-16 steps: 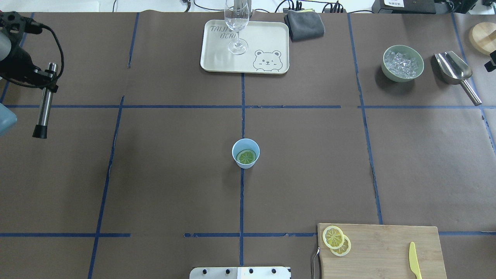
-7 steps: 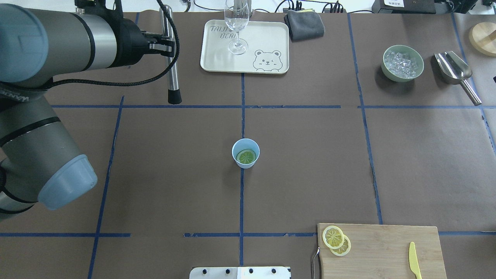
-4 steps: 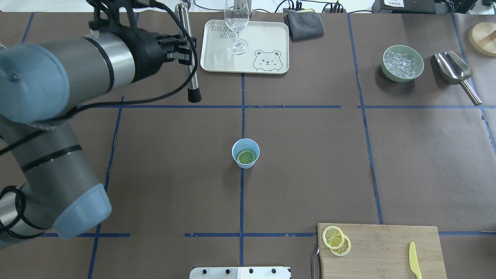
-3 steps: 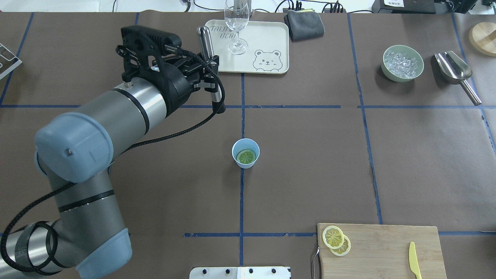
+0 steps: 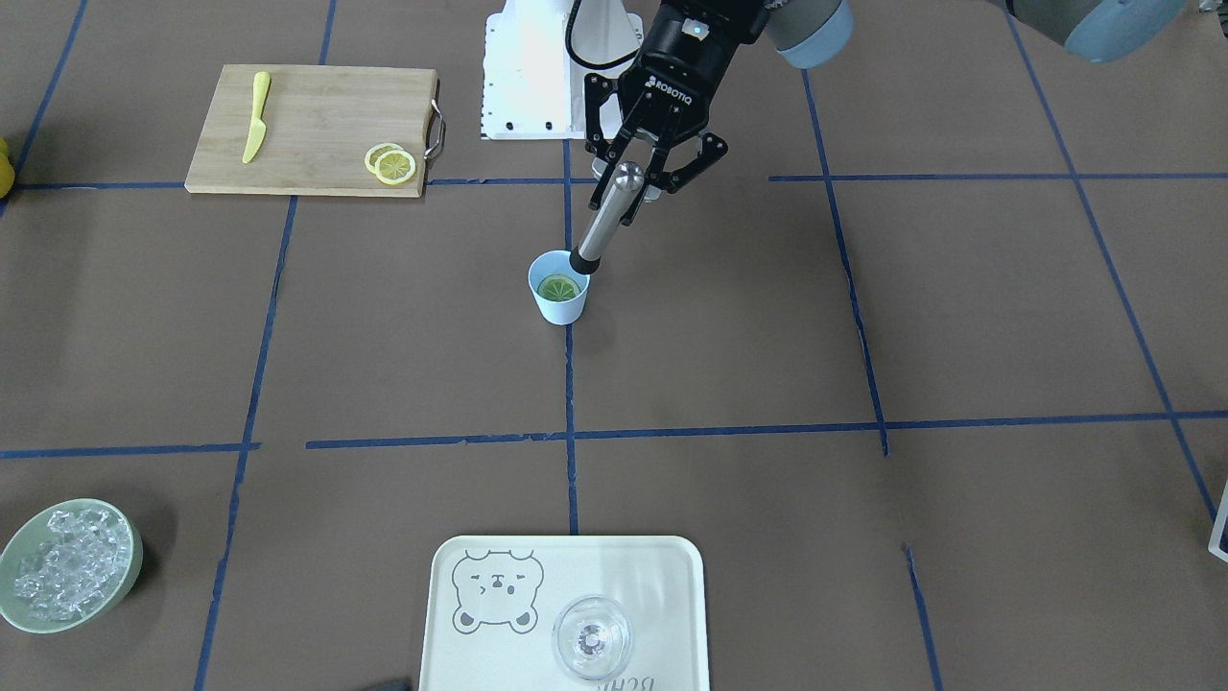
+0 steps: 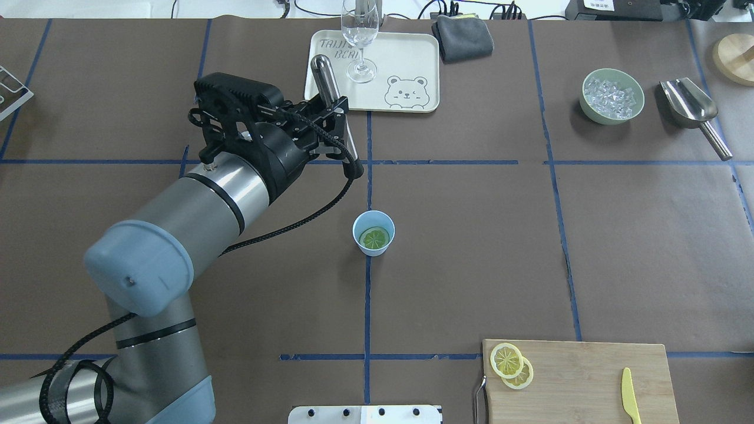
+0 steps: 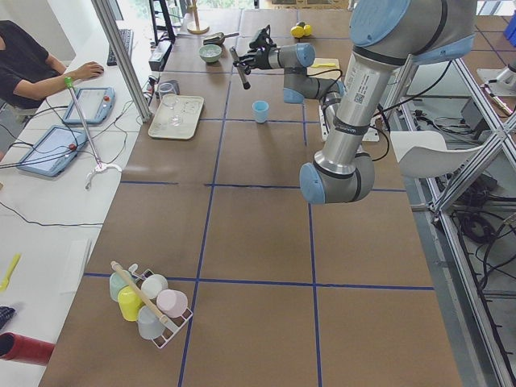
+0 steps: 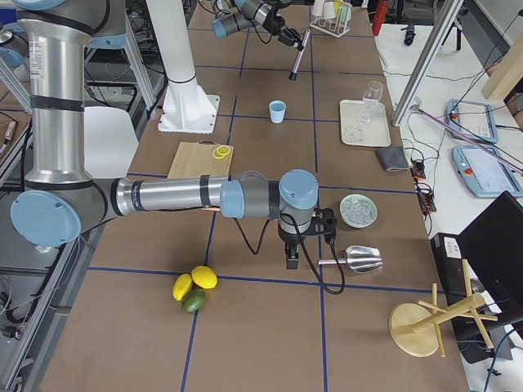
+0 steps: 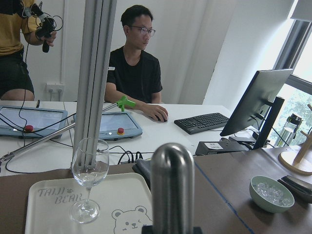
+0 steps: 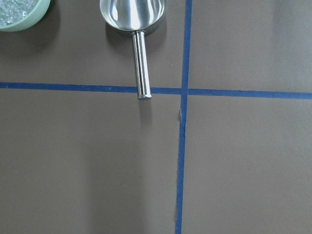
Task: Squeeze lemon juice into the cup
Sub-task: 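Lower the muddler end into the blue cup with the left gripper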
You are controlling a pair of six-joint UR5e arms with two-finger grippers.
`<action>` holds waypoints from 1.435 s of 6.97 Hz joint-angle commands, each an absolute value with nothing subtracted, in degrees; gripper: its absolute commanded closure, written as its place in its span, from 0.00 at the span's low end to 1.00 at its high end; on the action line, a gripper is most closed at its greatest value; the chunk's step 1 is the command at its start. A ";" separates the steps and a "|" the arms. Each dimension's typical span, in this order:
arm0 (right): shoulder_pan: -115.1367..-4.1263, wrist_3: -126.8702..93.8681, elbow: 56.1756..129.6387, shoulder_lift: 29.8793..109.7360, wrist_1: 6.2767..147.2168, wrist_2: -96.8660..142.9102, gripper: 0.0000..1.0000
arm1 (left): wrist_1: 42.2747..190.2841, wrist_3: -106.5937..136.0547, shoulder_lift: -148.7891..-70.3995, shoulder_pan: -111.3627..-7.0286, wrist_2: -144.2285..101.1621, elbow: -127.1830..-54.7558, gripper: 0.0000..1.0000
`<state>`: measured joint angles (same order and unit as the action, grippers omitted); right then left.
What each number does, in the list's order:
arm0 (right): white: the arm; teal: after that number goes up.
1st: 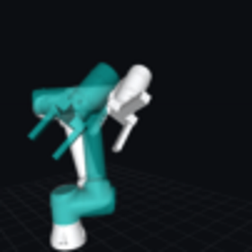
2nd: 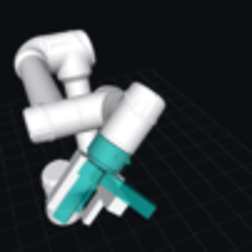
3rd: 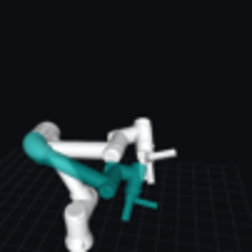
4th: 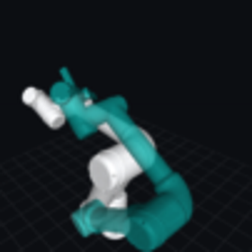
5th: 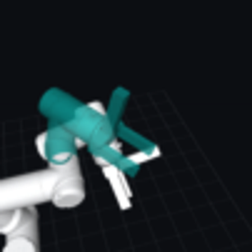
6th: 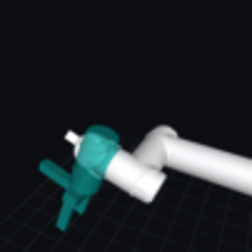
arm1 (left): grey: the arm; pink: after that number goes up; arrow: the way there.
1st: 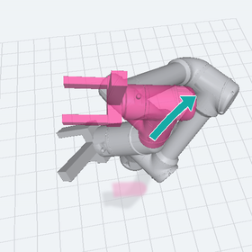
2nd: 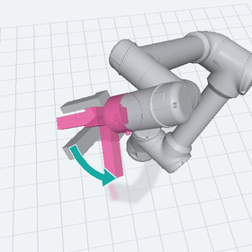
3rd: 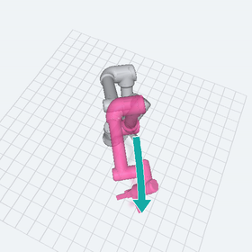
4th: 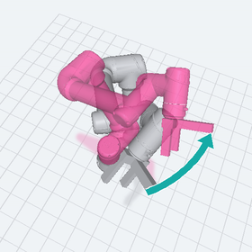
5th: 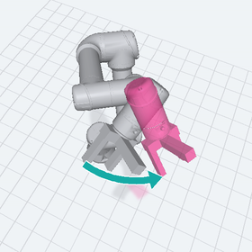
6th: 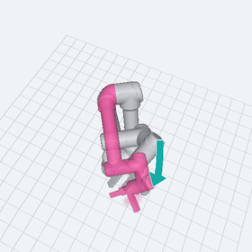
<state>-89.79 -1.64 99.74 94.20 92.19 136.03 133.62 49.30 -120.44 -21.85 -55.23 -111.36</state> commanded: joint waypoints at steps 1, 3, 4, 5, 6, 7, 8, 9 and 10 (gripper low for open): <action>-90.97 -2.20 99.84 94.92 91.76 136.32 0.00 | 134.12 48.87 -120.41 -19.09 -49.43 -109.18 1.00; -90.97 -2.37 99.76 94.83 91.76 136.32 0.00 | 139.64 48.60 -120.76 -14.95 -44.65 -104.52 1.00; -90.97 -2.37 99.76 94.83 91.76 136.32 0.00 | 139.75 48.52 -121.20 -14.59 -44.65 -103.81 1.00; -90.97 -2.37 99.76 94.83 91.76 136.32 0.00 | 139.83 46.17 -122.16 -14.24 -44.65 -103.28 1.00; -90.97 -2.37 99.76 94.75 91.67 136.32 0.00 | 139.92 43.45 -123.82 -13.72 -44.65 -101.97 1.00; -90.97 -2.37 99.76 94.75 91.76 136.32 0.00 | 140.27 43.33 -123.84 -13.62 -43.95 -100.65 1.00; -90.97 -2.29 99.84 94.75 91.67 136.32 0.00 | 142.97 43.33 -123.84 -12.84 -42.55 -98.29 1.00; -90.97 -2.29 99.84 94.75 91.67 136.23 0.00 | 143.69 43.33 -123.84 -12.57 -42.45 -98.00 1.00; -91.05 -2.29 99.84 94.75 91.67 136.32 0.00 | 143.70 43.33 -123.84 -12.05 -42.28 -98.09 1.00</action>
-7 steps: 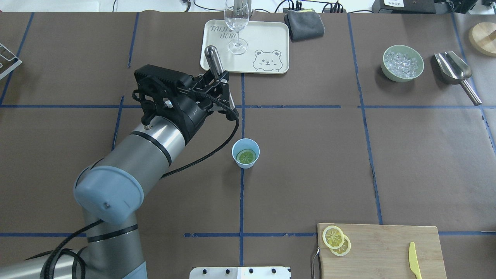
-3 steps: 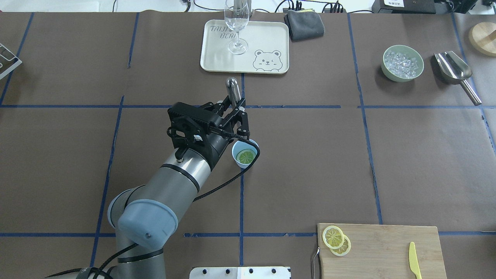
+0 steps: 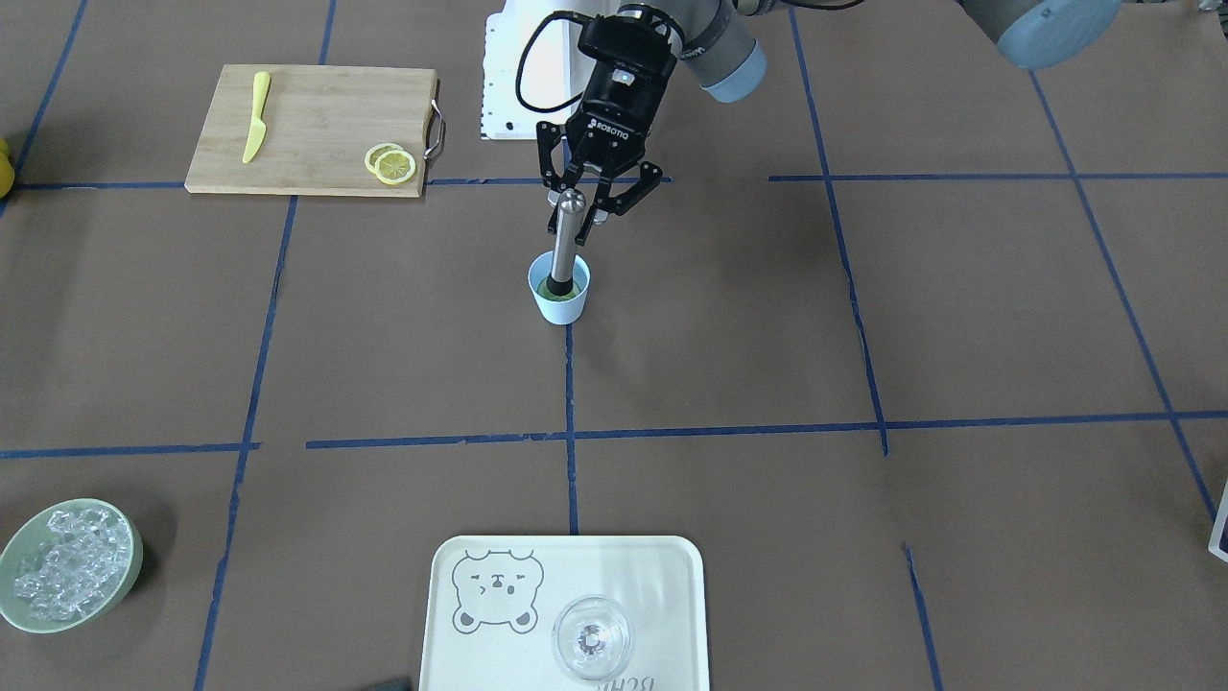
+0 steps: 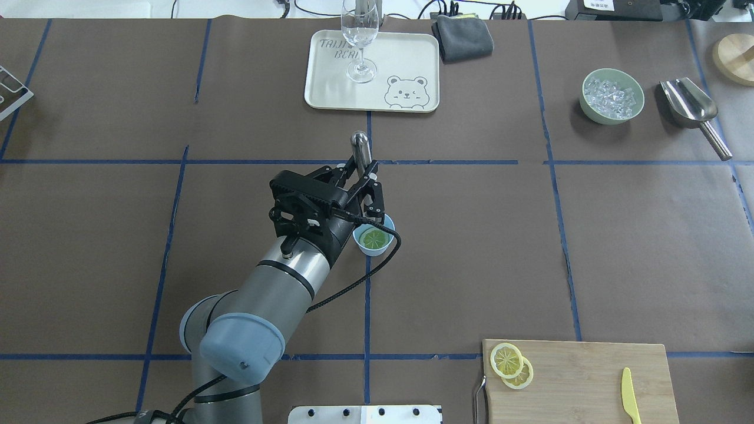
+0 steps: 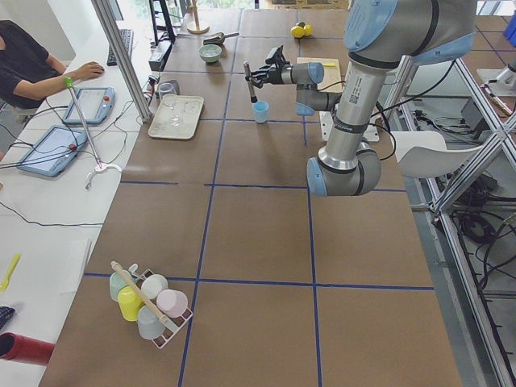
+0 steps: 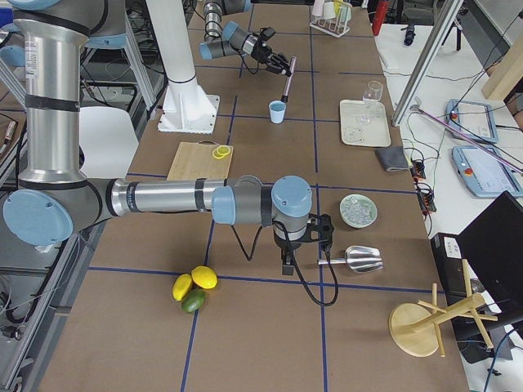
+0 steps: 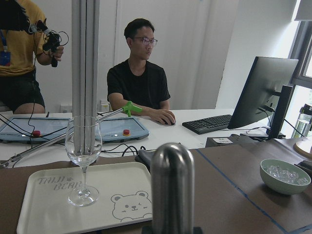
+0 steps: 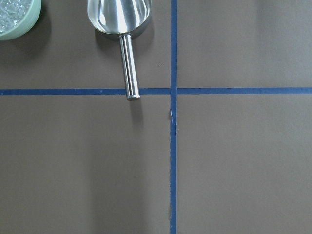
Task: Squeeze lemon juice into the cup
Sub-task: 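Press the muddler down on the lemon inside the cup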
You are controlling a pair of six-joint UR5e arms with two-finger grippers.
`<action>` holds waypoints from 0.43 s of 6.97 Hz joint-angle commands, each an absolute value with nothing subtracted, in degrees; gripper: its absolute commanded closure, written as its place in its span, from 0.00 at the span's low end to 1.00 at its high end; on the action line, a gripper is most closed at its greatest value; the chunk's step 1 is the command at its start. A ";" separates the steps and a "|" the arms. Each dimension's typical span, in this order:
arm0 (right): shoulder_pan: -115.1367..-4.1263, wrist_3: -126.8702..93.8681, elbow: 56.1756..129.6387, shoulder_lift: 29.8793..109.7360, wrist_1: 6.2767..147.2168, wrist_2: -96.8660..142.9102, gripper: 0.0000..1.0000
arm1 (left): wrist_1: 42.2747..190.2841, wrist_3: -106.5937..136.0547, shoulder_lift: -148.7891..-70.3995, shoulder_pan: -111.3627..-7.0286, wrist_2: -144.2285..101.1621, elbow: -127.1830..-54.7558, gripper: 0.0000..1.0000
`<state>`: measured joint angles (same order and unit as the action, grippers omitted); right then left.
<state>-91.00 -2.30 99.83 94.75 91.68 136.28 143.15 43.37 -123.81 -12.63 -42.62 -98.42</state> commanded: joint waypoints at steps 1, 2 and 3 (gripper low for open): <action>-91.05 -2.29 99.84 94.75 91.67 136.23 0.00 | 143.70 43.24 -123.66 -11.17 -42.19 -98.00 1.00; -91.05 -2.29 99.76 94.75 91.67 136.32 0.00 | 143.70 43.24 -123.49 -10.73 -42.19 -97.65 1.00; -91.05 -2.29 99.76 94.75 91.76 136.23 0.00 | 143.70 43.24 -123.57 -10.29 -42.19 -96.86 1.00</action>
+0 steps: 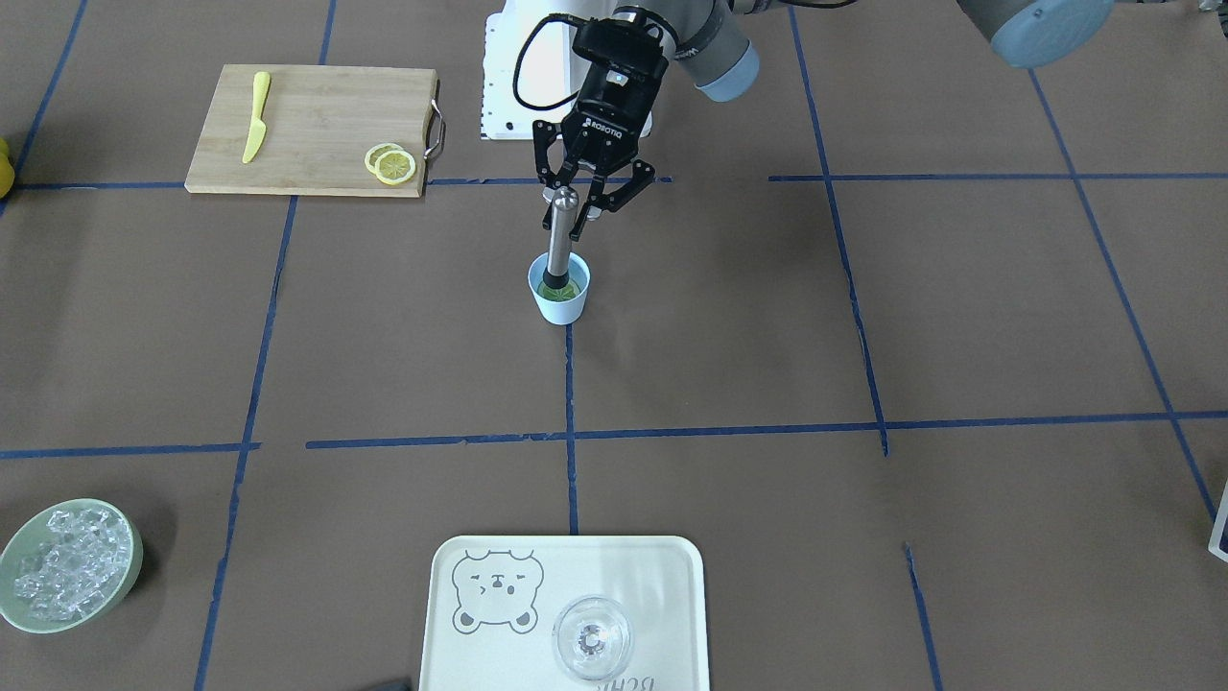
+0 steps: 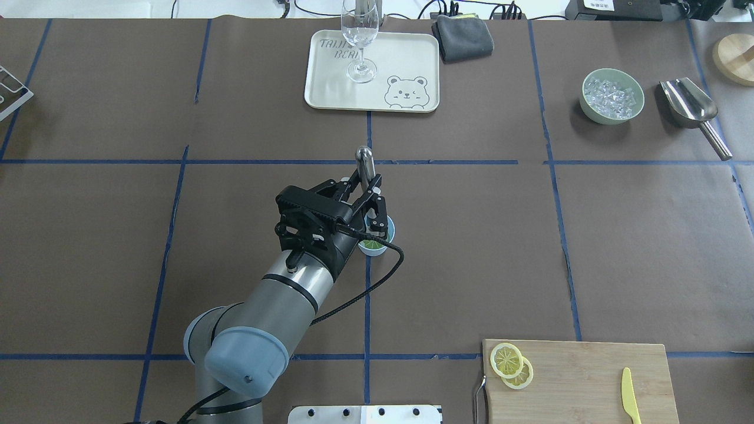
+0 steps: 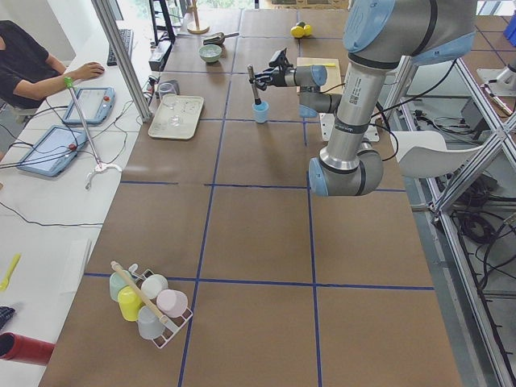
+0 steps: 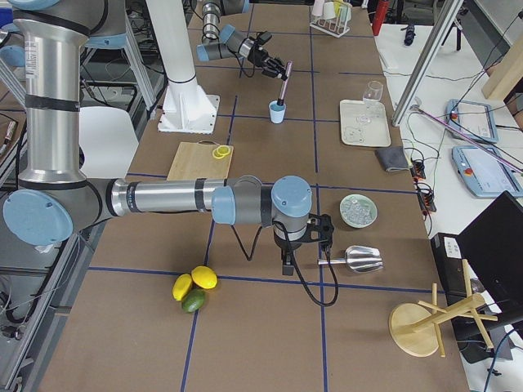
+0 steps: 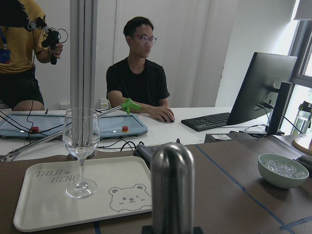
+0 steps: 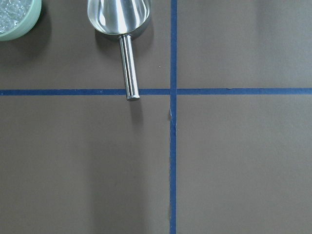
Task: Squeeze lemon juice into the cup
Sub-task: 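Press the muddler down on the lemon inside the cup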
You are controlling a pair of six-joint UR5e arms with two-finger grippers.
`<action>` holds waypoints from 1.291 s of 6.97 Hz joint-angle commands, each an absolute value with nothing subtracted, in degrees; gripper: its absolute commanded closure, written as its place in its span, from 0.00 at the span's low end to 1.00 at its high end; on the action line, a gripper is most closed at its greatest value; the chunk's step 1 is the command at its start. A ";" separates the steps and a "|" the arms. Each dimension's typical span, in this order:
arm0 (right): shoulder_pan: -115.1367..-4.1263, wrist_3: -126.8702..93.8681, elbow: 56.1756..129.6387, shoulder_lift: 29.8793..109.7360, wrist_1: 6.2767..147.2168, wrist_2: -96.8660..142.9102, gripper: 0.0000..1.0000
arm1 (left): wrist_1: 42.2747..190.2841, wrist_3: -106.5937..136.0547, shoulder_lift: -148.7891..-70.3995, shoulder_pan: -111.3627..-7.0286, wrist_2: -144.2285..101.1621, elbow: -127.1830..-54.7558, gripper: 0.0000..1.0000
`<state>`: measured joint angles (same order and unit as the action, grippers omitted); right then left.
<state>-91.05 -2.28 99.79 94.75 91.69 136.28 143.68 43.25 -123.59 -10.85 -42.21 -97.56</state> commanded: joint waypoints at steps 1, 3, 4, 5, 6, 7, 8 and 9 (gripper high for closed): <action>-91.05 -2.29 99.76 94.75 91.67 136.23 0.00 | 143.70 43.33 -123.66 -10.28 -42.19 -96.86 1.00; -91.05 -2.20 99.76 94.75 91.76 136.23 0.00 | 143.79 43.33 -123.84 -10.20 -42.10 -95.02 1.00; -91.05 -2.20 99.76 94.66 91.67 136.23 0.00 | 143.96 43.42 -123.84 -10.20 -42.19 -94.49 1.00; -91.05 -2.20 99.76 94.66 91.67 136.23 0.00 | 144.66 43.42 -123.84 -10.20 -42.10 -93.53 1.00; -91.05 -2.20 99.76 94.66 91.67 136.23 0.00 | 146.15 43.42 -123.84 -10.11 -42.19 -92.30 1.00; -91.05 -2.20 99.76 94.66 91.67 136.23 0.00 | 146.42 43.42 -123.84 -10.19 -42.19 -91.94 1.00; -91.05 -2.20 99.76 94.66 91.67 136.23 0.00 | 146.43 43.42 -123.84 -10.11 -42.19 -91.93 1.00; -91.05 -2.20 99.76 94.66 91.67 136.23 0.00 | 146.51 43.42 -123.84 -10.11 -42.27 -91.85 1.00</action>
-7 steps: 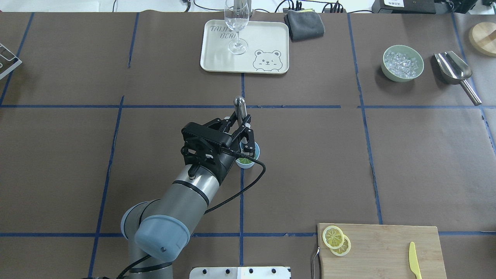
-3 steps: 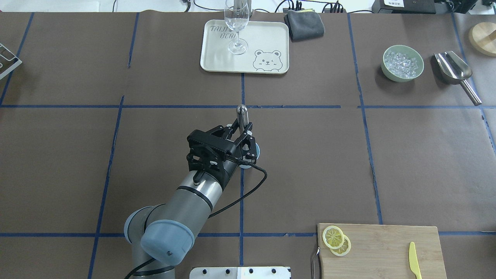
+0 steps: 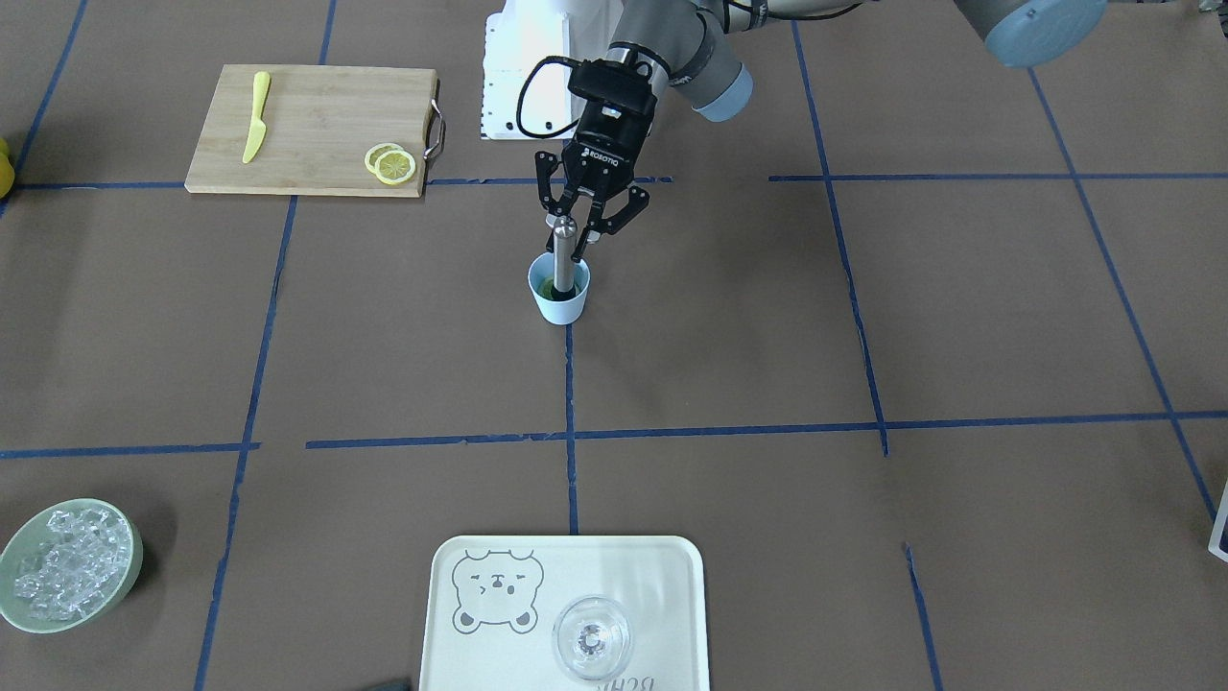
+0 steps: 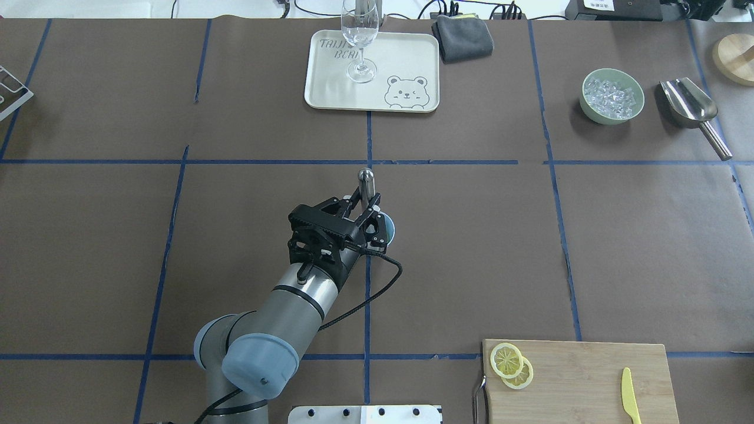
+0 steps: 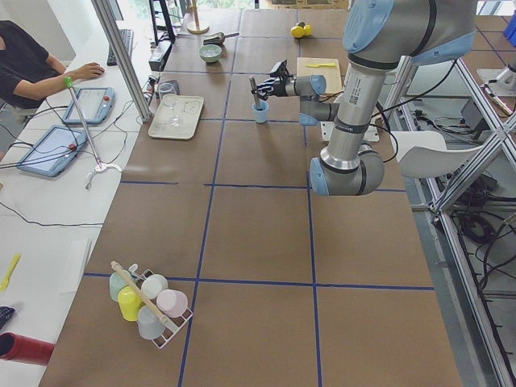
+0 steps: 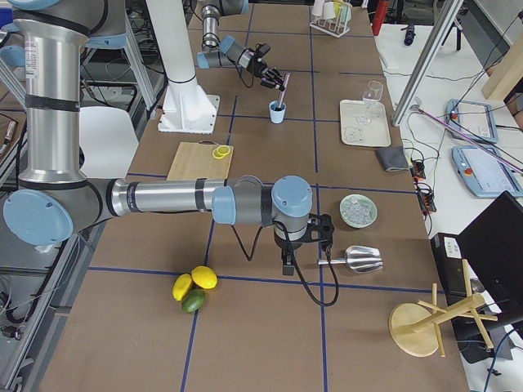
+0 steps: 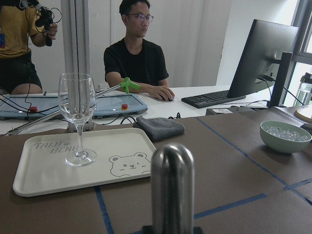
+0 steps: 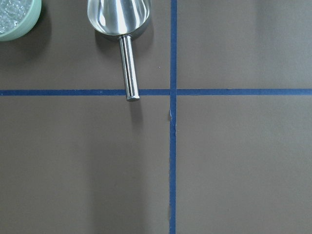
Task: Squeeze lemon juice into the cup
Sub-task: 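Press the muddler down on the lemon inside the cup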
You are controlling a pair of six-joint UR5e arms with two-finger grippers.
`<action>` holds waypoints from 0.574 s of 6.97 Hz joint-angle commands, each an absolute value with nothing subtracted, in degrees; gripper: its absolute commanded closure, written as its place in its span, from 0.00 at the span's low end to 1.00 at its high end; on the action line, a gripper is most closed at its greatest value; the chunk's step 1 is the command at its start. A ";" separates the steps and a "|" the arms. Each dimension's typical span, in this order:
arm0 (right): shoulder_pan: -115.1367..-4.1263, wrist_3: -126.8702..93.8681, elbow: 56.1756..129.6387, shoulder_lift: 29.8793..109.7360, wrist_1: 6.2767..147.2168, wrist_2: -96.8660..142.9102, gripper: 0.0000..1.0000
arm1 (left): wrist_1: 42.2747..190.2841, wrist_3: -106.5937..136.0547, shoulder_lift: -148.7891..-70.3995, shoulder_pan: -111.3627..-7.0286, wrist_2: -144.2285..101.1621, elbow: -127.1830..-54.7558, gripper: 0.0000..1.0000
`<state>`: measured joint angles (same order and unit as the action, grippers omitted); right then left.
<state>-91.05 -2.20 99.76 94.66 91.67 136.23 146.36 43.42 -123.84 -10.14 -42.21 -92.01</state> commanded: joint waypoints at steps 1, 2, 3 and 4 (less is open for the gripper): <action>-91.05 -2.20 99.67 94.48 91.67 136.23 0.00 | 146.51 43.42 -123.84 -9.85 -42.28 -92.02 1.00; -91.05 -2.20 99.67 94.40 91.67 136.14 0.00 | 146.43 43.24 -123.84 -9.84 -42.45 -92.72 1.00; -91.05 -2.20 99.67 94.31 91.67 136.14 0.00 | 146.43 39.50 -123.84 -9.84 -42.71 -95.33 1.00; -91.23 -2.20 99.84 94.22 91.67 136.23 0.00 | 147.30 36.07 -123.23 -9.84 -42.71 -98.41 1.00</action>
<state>-91.12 -2.20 99.71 94.33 91.67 136.17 146.66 39.79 -123.69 -9.87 -42.61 -95.24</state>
